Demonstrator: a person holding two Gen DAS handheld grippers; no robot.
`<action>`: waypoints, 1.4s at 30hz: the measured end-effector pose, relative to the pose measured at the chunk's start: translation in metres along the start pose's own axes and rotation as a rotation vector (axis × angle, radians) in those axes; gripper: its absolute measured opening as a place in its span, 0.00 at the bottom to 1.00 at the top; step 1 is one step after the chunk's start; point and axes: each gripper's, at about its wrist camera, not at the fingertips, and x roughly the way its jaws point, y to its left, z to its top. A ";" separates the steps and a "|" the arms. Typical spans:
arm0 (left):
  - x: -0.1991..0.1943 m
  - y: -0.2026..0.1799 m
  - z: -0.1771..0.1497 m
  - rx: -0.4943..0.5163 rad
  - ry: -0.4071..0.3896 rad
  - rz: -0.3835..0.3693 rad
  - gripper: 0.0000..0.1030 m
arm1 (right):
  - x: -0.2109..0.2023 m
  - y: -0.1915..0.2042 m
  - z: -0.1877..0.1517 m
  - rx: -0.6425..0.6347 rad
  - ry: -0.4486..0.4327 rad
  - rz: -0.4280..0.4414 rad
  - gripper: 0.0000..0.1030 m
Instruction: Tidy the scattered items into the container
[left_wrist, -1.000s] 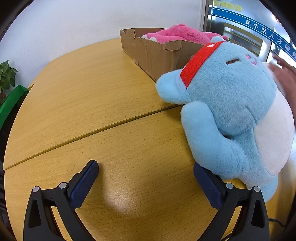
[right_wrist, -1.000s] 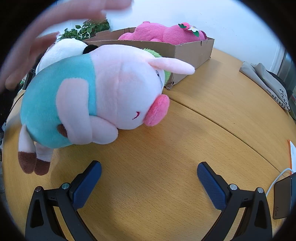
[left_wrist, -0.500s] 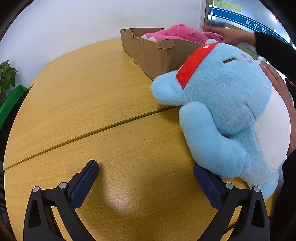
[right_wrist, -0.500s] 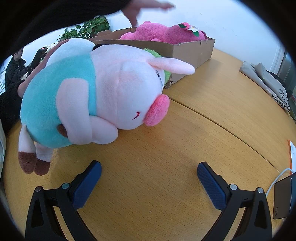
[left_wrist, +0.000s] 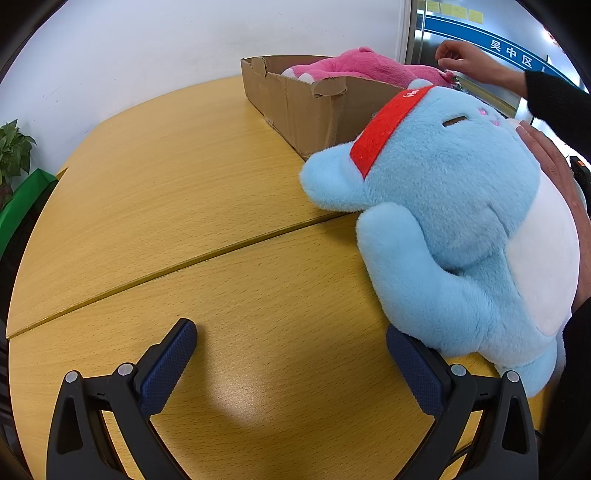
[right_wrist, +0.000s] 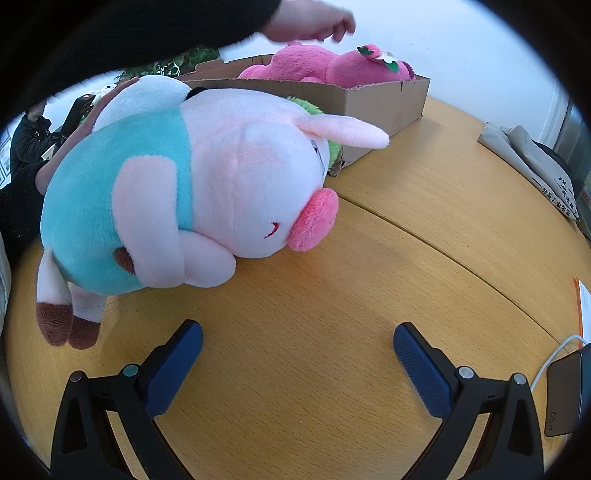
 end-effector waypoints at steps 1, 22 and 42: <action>0.000 0.000 0.000 0.000 0.000 0.000 1.00 | 0.000 0.000 0.000 0.000 0.000 0.000 1.00; -0.001 -0.003 -0.001 0.000 0.000 0.000 1.00 | -0.001 0.004 0.000 0.001 0.000 -0.001 1.00; -0.006 -0.006 -0.004 0.001 0.000 0.000 1.00 | -0.003 0.005 -0.002 0.002 0.001 -0.001 1.00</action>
